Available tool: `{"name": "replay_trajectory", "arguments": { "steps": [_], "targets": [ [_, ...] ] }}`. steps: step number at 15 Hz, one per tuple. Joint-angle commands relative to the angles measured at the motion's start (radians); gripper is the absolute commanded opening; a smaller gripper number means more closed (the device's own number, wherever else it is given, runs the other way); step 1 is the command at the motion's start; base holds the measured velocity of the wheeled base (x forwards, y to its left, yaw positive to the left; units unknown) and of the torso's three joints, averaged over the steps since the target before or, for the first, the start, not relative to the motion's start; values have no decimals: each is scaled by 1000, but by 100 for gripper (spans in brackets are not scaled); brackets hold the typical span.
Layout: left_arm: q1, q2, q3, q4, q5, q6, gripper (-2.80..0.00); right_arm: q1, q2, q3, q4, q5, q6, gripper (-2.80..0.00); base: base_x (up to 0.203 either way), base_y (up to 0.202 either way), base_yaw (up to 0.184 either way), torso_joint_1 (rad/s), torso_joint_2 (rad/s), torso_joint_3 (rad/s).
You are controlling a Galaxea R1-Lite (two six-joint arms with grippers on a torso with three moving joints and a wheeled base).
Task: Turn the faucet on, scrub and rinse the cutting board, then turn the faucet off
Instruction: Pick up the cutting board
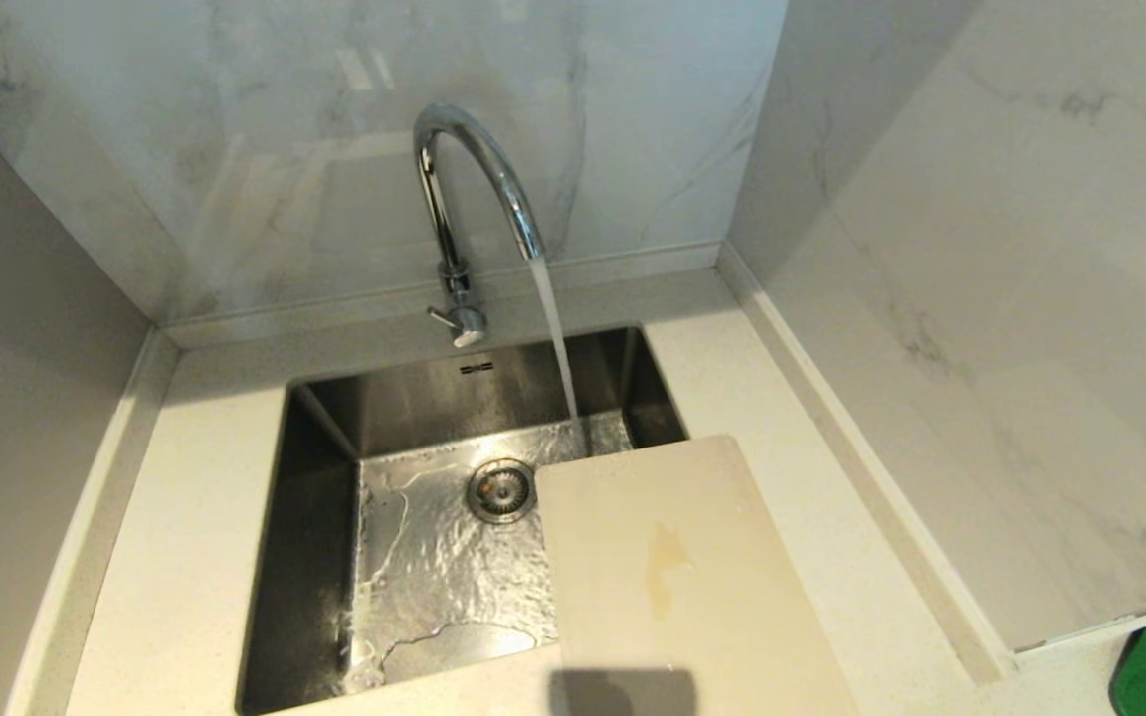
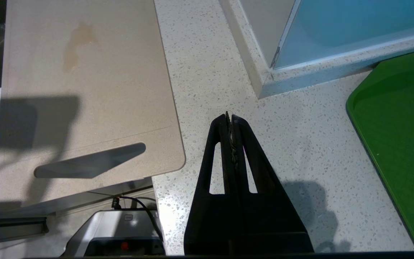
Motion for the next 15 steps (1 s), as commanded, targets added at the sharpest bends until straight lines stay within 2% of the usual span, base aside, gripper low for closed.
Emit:
{"name": "replay_trajectory", "arguments": {
  "steps": [1, 9, 15],
  "targets": [
    [1, 2, 0, 1, 1, 0, -280, -1, 1, 0, 1, 0, 0, -280, 0, 0, 0, 0, 0, 0],
    [1, 2, 2, 1, 3, -6, -280, 0, 1, 0, 2, -1, 0, -280, 0, 0, 0, 0, 0, 0],
    [1, 2, 2, 0, 9, -14, -280, 0, 1, 0, 1, -1, 0, -280, -169, 0, -10, 1, 6, 3]
  ]
}}
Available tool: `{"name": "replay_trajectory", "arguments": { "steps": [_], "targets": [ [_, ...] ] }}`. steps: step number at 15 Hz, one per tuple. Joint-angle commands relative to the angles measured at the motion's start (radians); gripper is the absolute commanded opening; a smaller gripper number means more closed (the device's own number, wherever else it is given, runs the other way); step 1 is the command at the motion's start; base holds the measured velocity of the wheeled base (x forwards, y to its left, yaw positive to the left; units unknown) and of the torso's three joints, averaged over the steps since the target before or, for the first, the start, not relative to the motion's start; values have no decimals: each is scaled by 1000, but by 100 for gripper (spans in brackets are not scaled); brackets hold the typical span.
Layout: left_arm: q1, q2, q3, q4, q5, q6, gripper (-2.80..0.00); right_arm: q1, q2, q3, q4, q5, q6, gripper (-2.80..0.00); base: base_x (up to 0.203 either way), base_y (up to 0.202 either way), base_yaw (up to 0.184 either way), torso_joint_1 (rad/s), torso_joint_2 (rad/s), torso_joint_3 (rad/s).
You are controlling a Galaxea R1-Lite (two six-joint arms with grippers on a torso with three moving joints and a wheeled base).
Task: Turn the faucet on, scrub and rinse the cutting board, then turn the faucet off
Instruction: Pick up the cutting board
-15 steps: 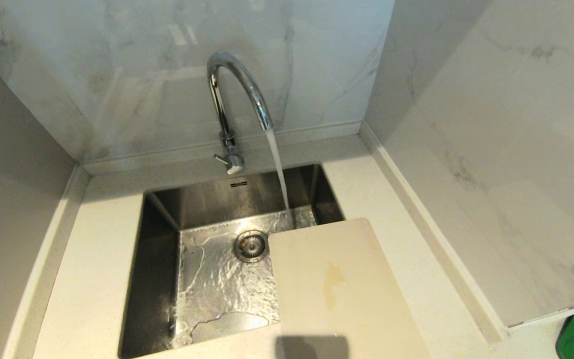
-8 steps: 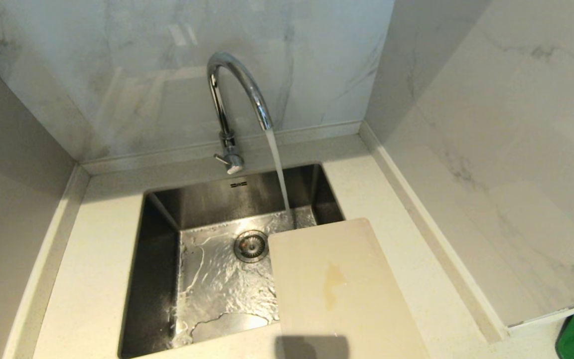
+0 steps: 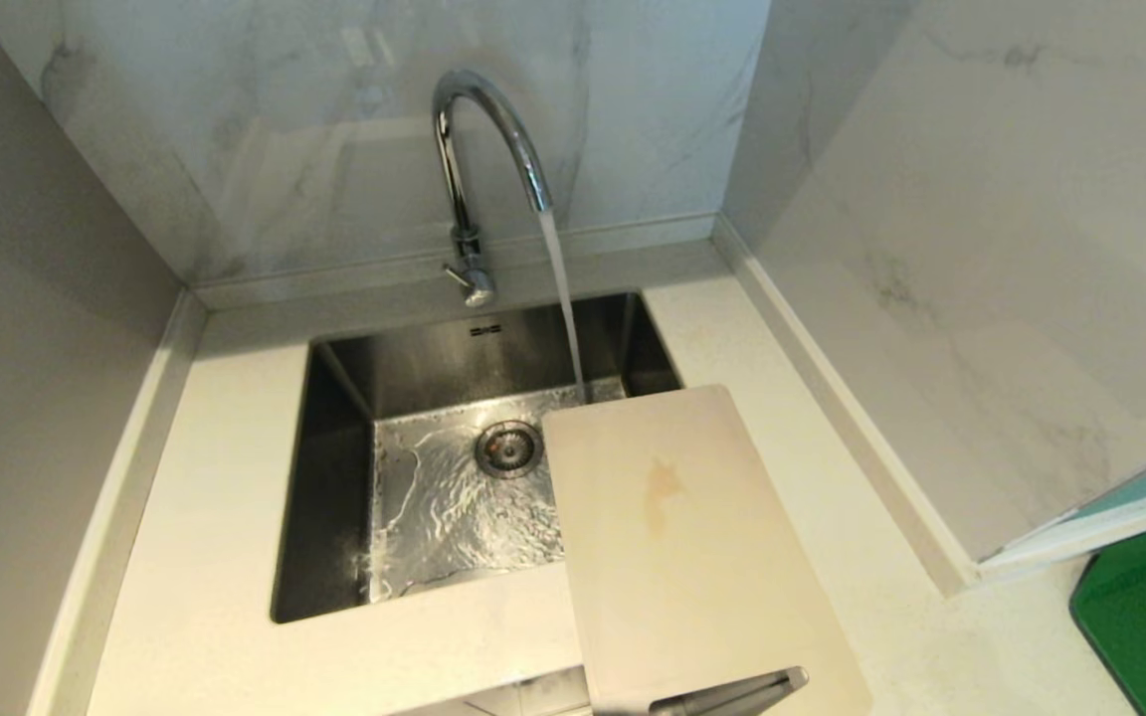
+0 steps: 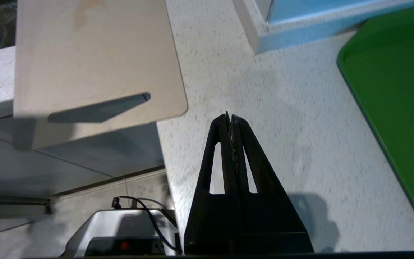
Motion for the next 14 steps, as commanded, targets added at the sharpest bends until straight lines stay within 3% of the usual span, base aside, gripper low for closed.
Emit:
{"name": "replay_trajectory", "arguments": {
  "steps": [1, 11, 14],
  "targets": [
    [0, 2, 0, 1, 0, 0, -280, 0, 1, 0, 1, 0, 0, -280, -217, 0, 22, -2, 2, 5],
    [1, 2, 0, 1, 0, 0, -280, 1, 1, -1, 1, 0, -3, -280, -163, 0, -16, 0, 1, 4],
    [1, 2, 0, 1, 0, 0, -280, 0, 8, -7, 2, 2, -15, -280, 0, 0, 0, 11, 4, -2]
  ]
}}
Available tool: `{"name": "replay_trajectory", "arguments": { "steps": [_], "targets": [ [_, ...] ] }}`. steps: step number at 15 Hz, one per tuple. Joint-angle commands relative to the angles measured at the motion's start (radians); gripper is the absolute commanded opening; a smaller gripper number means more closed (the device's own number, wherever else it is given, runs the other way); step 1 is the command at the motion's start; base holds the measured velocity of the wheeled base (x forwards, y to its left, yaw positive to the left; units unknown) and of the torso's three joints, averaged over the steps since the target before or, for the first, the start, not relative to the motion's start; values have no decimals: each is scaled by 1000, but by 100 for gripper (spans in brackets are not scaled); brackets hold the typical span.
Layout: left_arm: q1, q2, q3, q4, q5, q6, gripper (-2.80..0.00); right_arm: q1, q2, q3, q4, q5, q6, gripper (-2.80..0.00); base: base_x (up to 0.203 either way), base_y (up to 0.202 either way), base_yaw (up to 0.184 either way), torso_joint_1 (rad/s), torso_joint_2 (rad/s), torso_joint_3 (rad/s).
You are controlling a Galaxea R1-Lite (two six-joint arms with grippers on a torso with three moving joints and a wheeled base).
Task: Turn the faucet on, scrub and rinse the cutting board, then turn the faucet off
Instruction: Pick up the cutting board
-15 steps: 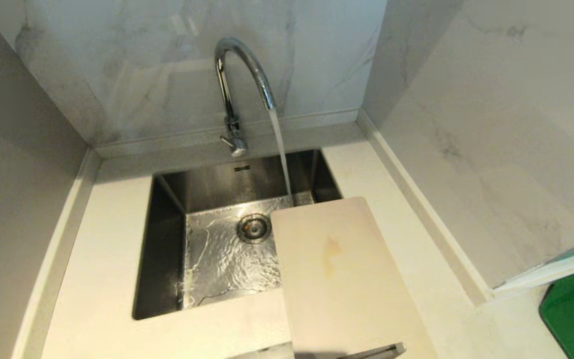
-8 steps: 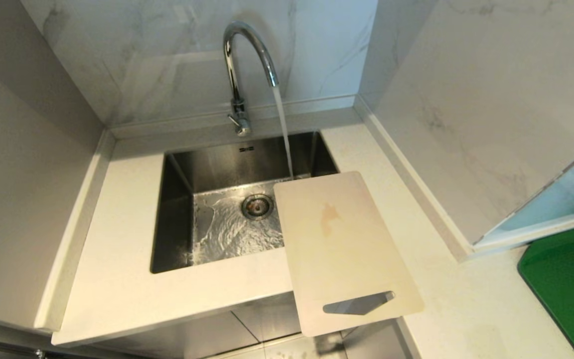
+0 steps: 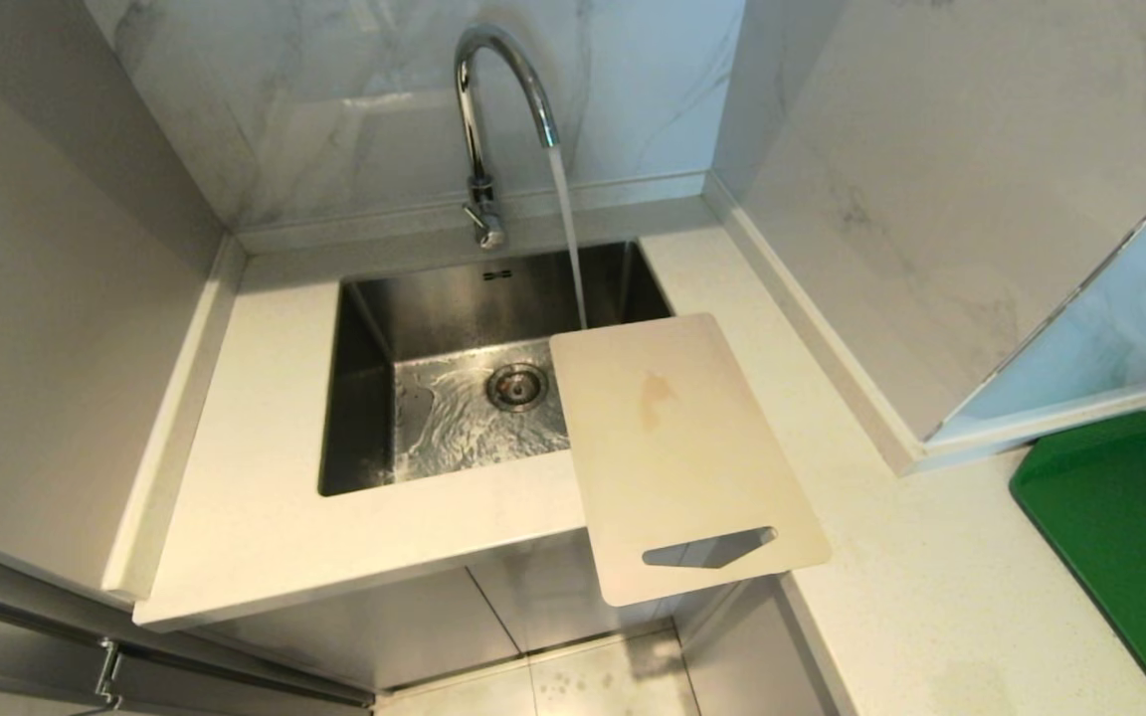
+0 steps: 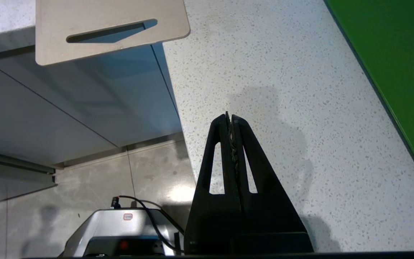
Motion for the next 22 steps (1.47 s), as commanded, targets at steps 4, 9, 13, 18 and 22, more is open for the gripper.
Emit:
{"name": "replay_trajectory", "arguments": {
  "steps": [4, 9, 13, 18, 22],
  "targets": [
    [-1, 1, 0, 1, 0, 0, -280, -1, 240, -240, 47, 6, 62, -280, 0, 0, 0, 0, 0, 0],
    [0, 1, 0, 1, 0, 0, -280, 0, 680, -446, 103, 96, 322, -280, 0, 0, 0, 0, 0, 0],
    [0, 1, 0, 1, 0, 0, -280, 21, 1027, -546, 175, 184, 714, -280, 0, 0, 0, 0, 0, 0],
    [0, 1, 0, 1, 0, 0, -280, 176, 1246, -653, 154, 218, 1095, 0, 0, 0, 0, 0, 0, 0],
    [0, 1, 0, 1, 0, 0, -280, 188, 1312, -689, 145, 217, 1094, 0, 0, 0, 0, 0, 0, 0]
  ]
}}
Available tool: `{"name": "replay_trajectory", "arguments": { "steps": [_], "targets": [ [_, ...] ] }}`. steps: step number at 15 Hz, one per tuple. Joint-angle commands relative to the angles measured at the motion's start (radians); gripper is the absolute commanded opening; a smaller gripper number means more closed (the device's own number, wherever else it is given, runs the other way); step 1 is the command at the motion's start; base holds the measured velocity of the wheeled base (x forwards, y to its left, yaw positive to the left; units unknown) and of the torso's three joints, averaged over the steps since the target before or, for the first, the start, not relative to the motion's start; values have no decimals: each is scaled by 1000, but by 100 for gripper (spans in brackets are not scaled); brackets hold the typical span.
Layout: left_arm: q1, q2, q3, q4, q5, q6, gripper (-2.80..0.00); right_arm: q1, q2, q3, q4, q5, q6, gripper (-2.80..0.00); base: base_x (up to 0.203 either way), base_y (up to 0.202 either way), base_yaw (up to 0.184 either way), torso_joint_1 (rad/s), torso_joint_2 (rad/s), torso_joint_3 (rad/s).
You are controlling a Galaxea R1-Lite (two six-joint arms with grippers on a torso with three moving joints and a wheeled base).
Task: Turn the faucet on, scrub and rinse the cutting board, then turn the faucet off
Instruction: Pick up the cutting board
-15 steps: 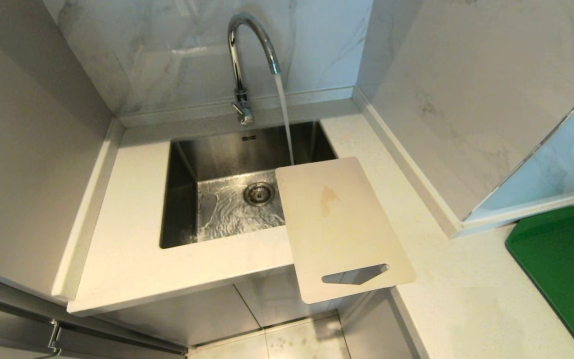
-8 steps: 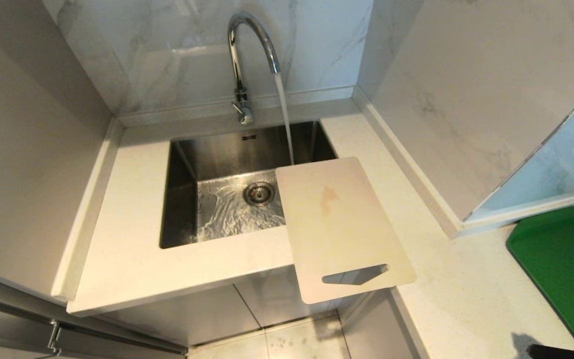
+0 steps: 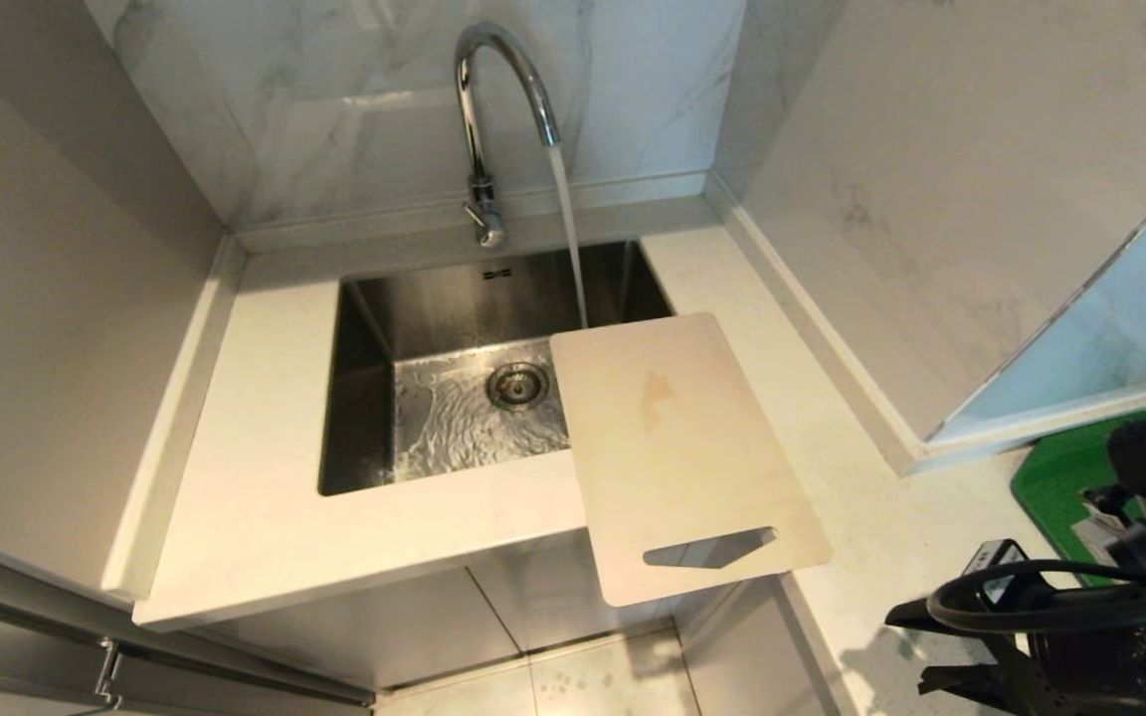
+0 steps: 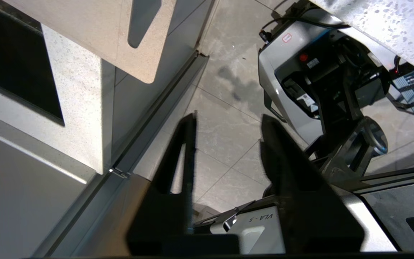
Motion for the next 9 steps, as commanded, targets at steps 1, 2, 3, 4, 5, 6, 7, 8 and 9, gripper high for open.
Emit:
{"name": "replay_trajectory", "arguments": {
  "steps": [1, 2, 3, 4, 5, 6, 7, 8, 9],
  "targets": [
    [-1, 1, 0, 1, 1, -1, -280, 4, 83, -13, -6, 2, 8, 0, 0, 0, 0, 0, 0, 0],
    [0, 1, 0, 1, 1, -1, -280, 4, 107, -14, -19, 1, 9, 0, 0, 0, 0, 0, 0, 0],
    [-1, 1, 0, 1, 1, -1, -280, 3, 122, -14, -32, -1, 8, 0, 0, 0, 0, 0, 0, 0],
    [-1, 1, 0, 1, 1, -1, -280, 2, 136, -17, -34, -4, 7, 0, 0, 0, 0, 0, 0, 0],
    [0, 1, 0, 1, 1, -1, -280, 2, 149, -31, -25, -6, 6, 0, 0, 0, 0, 0, 0, 0],
    [0, 1, 0, 1, 1, -1, -280, 2, 164, -59, -1, -6, 11, 0, 0, 0, 0, 0, 0, 0],
    [-1, 1, 0, 2, 1, -1, -280, 3, 173, -94, 51, -6, 15, 0, 0, 0, 0, 0, 0, 0],
    [-1, 1, 0, 1, 1, -1, -280, 2, 190, -137, 117, -7, 21, 0, 0, 0, 0, 0, 0, 0],
    [0, 1, 0, 1, 1, -1, -280, 2, 201, -191, 195, -8, 39, 0, 0, 0, 0, 0, 0, 0]
  ]
}}
